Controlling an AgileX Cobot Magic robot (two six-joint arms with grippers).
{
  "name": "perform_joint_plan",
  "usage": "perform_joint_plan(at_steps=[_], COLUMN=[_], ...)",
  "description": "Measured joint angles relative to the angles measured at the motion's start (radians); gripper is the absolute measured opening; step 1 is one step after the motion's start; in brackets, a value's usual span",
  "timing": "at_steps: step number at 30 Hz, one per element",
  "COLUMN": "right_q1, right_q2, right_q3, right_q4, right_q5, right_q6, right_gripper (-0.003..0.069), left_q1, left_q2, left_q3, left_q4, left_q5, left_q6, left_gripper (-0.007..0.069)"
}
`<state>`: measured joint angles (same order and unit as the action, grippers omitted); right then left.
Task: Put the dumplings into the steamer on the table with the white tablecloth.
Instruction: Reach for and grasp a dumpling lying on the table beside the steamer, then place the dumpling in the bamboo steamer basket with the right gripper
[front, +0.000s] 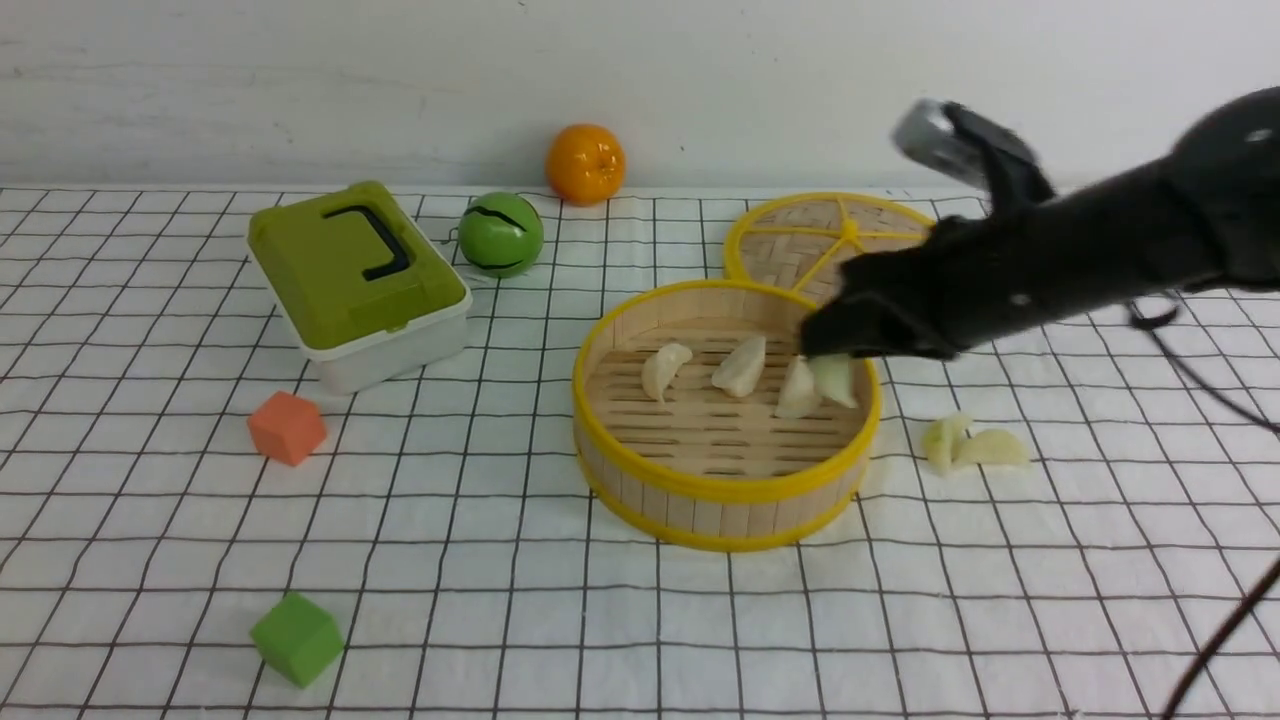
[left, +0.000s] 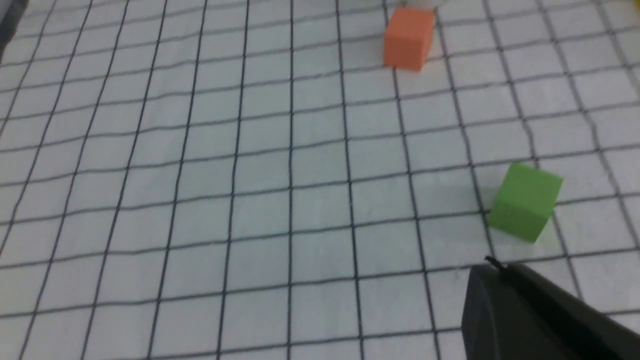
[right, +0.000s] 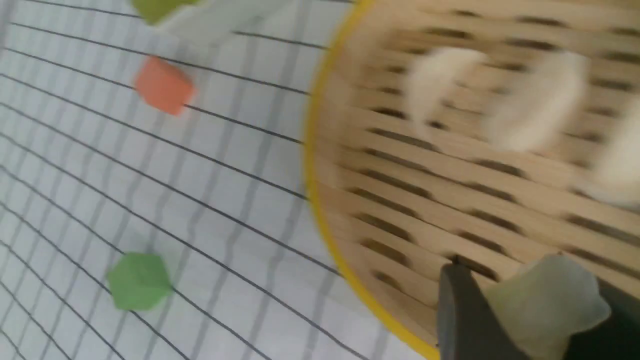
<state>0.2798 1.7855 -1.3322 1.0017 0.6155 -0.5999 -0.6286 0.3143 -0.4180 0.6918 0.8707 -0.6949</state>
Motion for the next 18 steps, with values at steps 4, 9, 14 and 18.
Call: perform_joint_plan(at_steps=[4,9,14,18], right_q1=[0.152,0.187,0.187,0.187], right_q2=[0.105,0.226,0.278,0.287], right_q3=[-0.013,-0.065,-0.083,-0.084], right_q4=[0.073,0.163,0.231,0.245], right_q5=[-0.258,-0.368,-0.402,-0.406], right_q6=[-0.134,-0.174,-0.175,-0.175], right_gripper=[0.0195,0.0195,0.0195,0.0263], left_q1=[0.0,0.0,0.0,0.0], left_q2=[-0.115,-0.233,-0.318,-0.327], left_q3=[0.001,0.046,0.114,0.129], left_q4=[0.005,0.022,0.043,0.064], left_q5=[-0.011,-0.016,-0.04,-0.044], left_q6=[-0.02,-0.025,-0.025,-0.025], left_gripper=[-0.0012,-0.0012,-0.0012,-0.0011])
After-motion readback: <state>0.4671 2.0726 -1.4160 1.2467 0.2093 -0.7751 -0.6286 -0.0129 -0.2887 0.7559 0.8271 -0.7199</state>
